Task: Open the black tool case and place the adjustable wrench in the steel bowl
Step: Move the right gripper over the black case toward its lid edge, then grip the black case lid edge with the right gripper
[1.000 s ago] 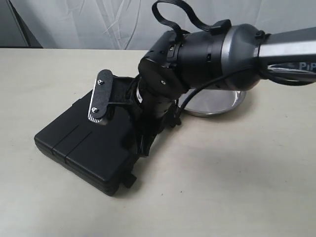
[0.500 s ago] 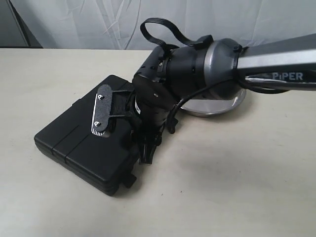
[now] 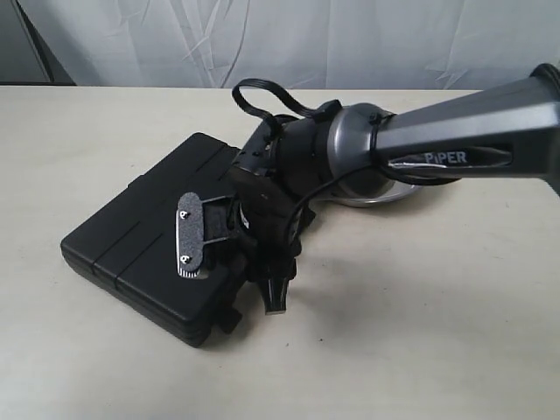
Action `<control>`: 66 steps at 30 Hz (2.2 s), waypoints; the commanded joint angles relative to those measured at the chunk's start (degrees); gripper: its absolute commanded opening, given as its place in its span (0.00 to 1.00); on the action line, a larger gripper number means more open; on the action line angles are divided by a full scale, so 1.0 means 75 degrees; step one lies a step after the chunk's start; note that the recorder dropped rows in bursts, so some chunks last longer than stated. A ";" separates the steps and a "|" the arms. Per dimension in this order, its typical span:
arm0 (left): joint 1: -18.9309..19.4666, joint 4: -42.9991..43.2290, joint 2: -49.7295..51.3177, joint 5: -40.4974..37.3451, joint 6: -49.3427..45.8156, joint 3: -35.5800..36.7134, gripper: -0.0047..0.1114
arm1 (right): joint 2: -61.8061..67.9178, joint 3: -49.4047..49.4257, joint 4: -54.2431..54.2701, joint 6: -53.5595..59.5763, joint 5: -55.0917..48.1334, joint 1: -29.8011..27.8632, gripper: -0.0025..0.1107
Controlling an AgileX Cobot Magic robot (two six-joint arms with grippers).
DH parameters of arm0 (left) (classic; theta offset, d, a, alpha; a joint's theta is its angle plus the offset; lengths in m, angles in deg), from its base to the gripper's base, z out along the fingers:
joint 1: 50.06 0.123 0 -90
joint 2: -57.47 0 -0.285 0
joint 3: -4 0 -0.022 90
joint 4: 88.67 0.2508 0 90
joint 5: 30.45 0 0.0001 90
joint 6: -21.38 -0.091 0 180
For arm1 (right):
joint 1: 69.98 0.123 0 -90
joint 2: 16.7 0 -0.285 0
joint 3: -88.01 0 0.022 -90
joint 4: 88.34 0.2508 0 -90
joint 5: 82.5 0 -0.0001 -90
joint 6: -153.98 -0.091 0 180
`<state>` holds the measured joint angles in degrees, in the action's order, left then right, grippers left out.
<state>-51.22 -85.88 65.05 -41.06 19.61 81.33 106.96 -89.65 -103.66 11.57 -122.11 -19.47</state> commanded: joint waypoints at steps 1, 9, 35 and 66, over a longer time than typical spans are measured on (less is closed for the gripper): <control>-0.0008 -0.0012 0.0027 0.0037 0.0007 -0.0016 0.04 | 0.0143 -0.0021 -0.0291 0.0181 0.0177 -0.0009 0.45; -0.0008 -0.0012 0.0027 0.0037 0.0007 -0.0016 0.04 | 0.0320 -0.0021 -0.0513 0.0181 0.0441 -0.0009 0.45; -0.0008 -0.0012 0.0027 0.0037 0.0007 -0.0016 0.04 | 0.0116 -0.0021 -0.0116 0.0100 0.0745 -0.0009 0.36; -0.0008 -0.0012 0.0027 0.0037 0.0007 -0.0016 0.04 | 0.0406 -0.0021 -0.0486 0.0030 0.0203 -0.0009 0.02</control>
<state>-51.22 -85.88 65.05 -41.06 19.61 81.33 110.60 -90.32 -109.47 13.64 -115.65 -19.24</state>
